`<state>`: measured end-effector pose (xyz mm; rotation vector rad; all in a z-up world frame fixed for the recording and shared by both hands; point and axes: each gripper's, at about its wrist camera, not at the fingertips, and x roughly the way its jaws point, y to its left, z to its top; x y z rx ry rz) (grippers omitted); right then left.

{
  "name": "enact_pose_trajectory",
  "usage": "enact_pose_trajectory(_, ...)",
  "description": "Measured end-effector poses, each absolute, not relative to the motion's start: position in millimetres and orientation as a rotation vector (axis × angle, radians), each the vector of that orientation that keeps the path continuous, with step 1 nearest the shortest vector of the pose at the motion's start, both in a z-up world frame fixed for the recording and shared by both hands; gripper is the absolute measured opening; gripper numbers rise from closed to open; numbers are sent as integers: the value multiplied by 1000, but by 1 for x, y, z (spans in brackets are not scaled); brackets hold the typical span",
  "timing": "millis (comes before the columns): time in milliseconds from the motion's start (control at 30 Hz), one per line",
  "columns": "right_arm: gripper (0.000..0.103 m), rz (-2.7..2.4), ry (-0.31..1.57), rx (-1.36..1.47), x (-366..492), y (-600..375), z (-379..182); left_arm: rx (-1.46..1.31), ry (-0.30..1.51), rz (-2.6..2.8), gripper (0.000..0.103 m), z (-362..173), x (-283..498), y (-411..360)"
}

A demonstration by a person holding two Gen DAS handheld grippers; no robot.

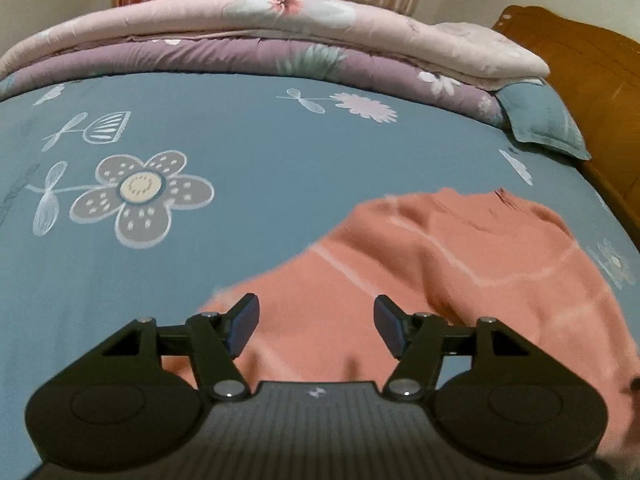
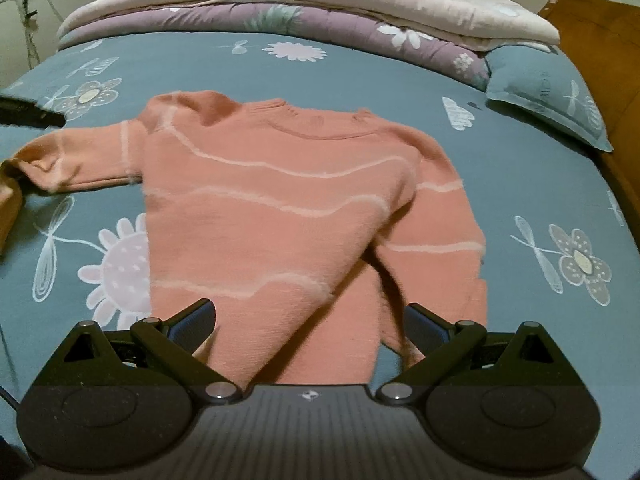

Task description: Fold clothes

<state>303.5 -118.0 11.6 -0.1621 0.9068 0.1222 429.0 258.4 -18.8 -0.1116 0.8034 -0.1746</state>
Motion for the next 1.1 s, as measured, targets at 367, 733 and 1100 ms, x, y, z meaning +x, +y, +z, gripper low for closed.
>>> enact_pose_trajectory(367, 102, 221, 891, -177, 302, -106, 10, -339, 897, -100, 63, -68, 356, 252)
enact_pose_trajectory(733, 102, 229, 865, -176, 298, -112, 15, -282, 864, 90, 66, -78, 352, 256)
enact_pose_trajectory(1100, 102, 241, 877, -188, 302, -109, 11, -223, 847, 396, 66, -58, 321, 320)
